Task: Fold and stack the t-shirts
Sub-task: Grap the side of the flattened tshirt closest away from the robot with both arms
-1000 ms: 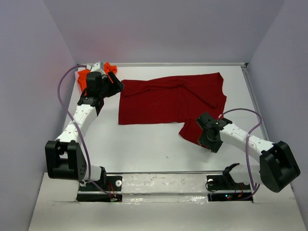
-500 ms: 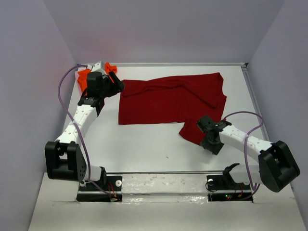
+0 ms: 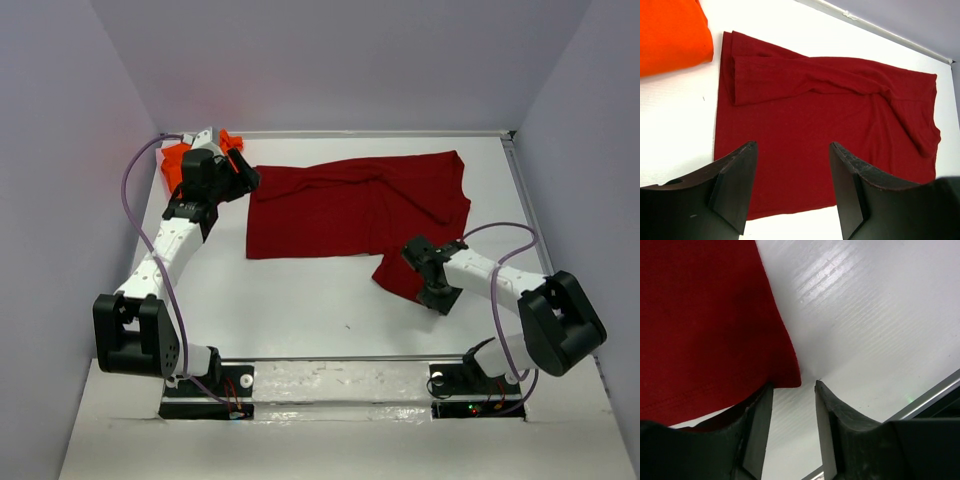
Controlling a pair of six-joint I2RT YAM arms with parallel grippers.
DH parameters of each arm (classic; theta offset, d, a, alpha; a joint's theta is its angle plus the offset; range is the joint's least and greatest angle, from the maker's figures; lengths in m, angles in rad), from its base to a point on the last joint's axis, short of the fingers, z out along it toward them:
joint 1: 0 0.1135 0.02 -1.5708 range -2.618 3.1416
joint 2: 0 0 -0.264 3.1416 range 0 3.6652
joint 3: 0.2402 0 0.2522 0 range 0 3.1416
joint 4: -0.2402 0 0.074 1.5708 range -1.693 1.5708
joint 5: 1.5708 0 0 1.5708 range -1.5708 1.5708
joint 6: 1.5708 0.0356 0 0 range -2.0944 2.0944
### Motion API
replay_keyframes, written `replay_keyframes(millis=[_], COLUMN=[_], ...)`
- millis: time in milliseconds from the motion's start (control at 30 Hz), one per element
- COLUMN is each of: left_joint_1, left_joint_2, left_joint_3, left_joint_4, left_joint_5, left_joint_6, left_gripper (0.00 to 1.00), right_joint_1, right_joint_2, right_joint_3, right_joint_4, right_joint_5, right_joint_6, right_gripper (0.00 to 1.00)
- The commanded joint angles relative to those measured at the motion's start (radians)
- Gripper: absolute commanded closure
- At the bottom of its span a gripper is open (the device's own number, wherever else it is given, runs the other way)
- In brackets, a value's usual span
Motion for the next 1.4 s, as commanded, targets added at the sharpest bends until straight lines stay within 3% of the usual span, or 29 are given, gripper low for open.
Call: replay_keyframes(millis=[0,200,300,633,933,1133,1233,1367], left_joint_1=[-0.011,-0.015,-0.017,-0.018,-0.022,-0.028,-0.069,-0.098], left_joint_2=[-0.049,-0.055,-0.056,-0.061,-0.044,-0.029,-0.019,0.037], left_joint_3=[0.018,0.013,0.012,0.010,0.012,0.012,0.002,-0.021], left_joint_4=[0.031,0.034,0.034,0.034,0.031,0.028,0.010,-0.048], left_joint_5=[-0.001,-0.018,-0.021,-0.024,-0.028,-0.028,-0.096,-0.070], left_joint_6=[0.023,0.023,0.023,0.026,0.031,0.032,0.034,-0.058], left_gripper=[0.32,0.32,0.32,0.32,0.32,0.32,0.32,0.34], right_joint_1=[0.006,0.006,0.006,0.006,0.006,0.006,0.006,0.006], right_joint_2=[0.040,0.063,0.065,-0.001,-0.191,-0.173,-0.159,-0.124], right_joint_3=[0.026,0.023,0.025,0.015,0.153,0.218,0.230,0.256], right_joint_4=[-0.018,0.007,0.008,0.037,0.131,0.159,0.186,0.220], right_joint_5=[0.050,0.039,0.040,0.042,0.096,0.126,0.125,0.106], right_joint_6=[0.022,0.010,0.005,-0.016,-0.302,-0.381,-0.395,-0.445], right_gripper=[0.58,0.78,1.00,1.00,1.00,1.00,1.00,1.00])
